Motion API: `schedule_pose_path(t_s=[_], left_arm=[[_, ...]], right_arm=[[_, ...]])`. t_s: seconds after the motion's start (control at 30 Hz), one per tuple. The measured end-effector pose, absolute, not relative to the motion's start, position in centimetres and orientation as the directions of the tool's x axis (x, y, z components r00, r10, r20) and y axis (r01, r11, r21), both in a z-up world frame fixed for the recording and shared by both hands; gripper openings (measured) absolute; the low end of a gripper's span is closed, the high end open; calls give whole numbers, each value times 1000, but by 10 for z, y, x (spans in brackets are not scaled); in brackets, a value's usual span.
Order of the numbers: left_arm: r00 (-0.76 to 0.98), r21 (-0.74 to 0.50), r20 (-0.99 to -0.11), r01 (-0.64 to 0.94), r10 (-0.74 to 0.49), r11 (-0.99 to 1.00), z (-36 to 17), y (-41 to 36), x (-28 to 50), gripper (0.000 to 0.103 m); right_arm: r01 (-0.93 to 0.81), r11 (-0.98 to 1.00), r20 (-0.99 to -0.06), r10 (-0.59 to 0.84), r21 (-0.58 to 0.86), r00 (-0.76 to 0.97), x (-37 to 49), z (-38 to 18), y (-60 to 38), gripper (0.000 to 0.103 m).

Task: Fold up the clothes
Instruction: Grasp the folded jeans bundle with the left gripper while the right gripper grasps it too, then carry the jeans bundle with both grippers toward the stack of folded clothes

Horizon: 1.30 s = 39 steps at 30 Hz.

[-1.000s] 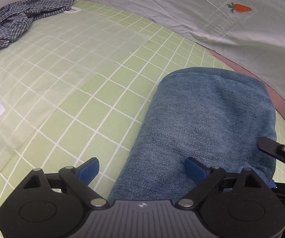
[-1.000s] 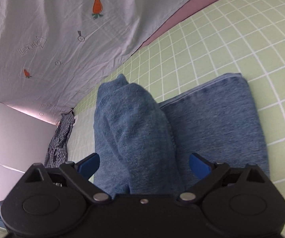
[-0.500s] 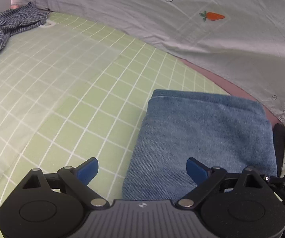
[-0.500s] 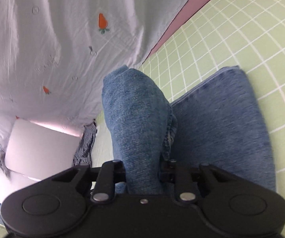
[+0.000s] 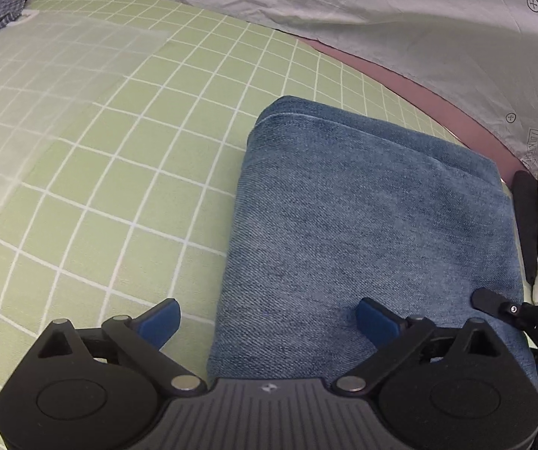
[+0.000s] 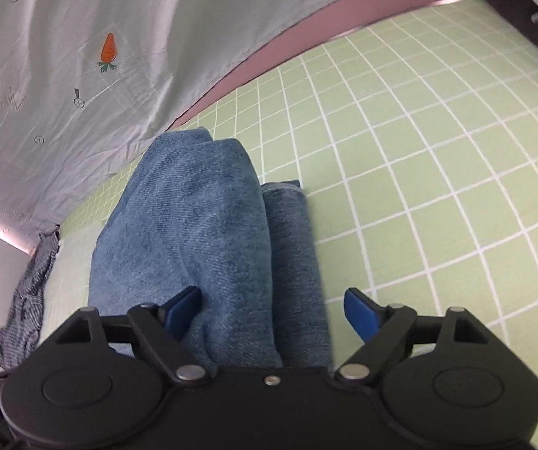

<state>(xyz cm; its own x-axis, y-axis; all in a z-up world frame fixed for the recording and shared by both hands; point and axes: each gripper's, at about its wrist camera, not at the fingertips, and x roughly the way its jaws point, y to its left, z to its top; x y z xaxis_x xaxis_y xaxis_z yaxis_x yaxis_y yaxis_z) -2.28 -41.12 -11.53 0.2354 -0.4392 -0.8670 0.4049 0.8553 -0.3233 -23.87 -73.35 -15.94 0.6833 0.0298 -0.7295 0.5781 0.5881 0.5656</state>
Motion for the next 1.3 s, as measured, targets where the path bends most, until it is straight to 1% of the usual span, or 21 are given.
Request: schedule_pose_path(t_s=[0.1,0.13,0.17,0.27,0.3,0.33,0.37,0.43,0.47,0.5,0.53,0.57,0.6,0.7,0.9,1.07,1.3], left_arm=[[218,-346,-864,396,-454,850,-121,-413,-18,101],[213,-354,-863,393,-459,849,-122,-414,-17,101],[207,-362,-862,390,-463,847,-124,-415,-16,102],[200,-373,-859,389,-472,842,-127,-418,-13,102],[206,-375,-854,394,-478,839,-124,-419,-16,97],[212,-377,-849,400,-484,836,-121,-420,-19,90],[218,-378,-844,405,-490,832,-118,-422,-23,72],[230,-381,-834,416,-501,825,-111,-424,-29,57],[236,-383,-829,422,-507,822,-108,-425,-32,47],[242,-384,-824,427,-513,818,-105,-426,-35,38],[247,-386,-818,433,-519,815,-102,-427,-38,34],[253,-387,-813,438,-525,811,-99,-428,-42,25],[259,-388,-807,444,-530,808,-96,-429,-45,23],[251,-385,-804,471,-539,794,-89,-428,-60,22],[210,-391,-795,540,-569,746,-83,-415,-96,21],[103,-428,-792,609,-602,668,-89,-413,-126,21],[-47,-475,-779,695,-625,540,-98,-433,-175,21]], right_arm=[[565,532,-703,83,630,706,-238,-172,-735,87],[559,524,-695,91,642,713,-238,-174,-734,90],[553,537,-696,91,637,712,-235,-174,-733,90],[537,581,-705,93,612,703,-230,-171,-727,90],[532,585,-703,95,612,704,-228,-172,-726,88],[522,581,-694,107,625,712,-227,-172,-725,75],[508,564,-678,131,651,723,-228,-175,-725,55],[489,557,-657,142,671,740,-233,-176,-723,46],[479,571,-653,138,667,745,-236,-173,-720,43],[469,586,-649,134,661,749,-238,-171,-718,38],[468,588,-647,126,660,752,-241,-167,-715,36],[469,588,-644,119,659,756,-244,-163,-713,35],[469,591,-643,111,656,758,-248,-160,-710,35],[480,565,-632,98,671,769,-265,-155,-705,33],[535,521,-645,39,665,763,-306,-142,-681,32],[615,470,-677,-50,633,734,-352,-131,-652,32],[739,299,-723,-187,603,665,-431,-126,-629,32]])
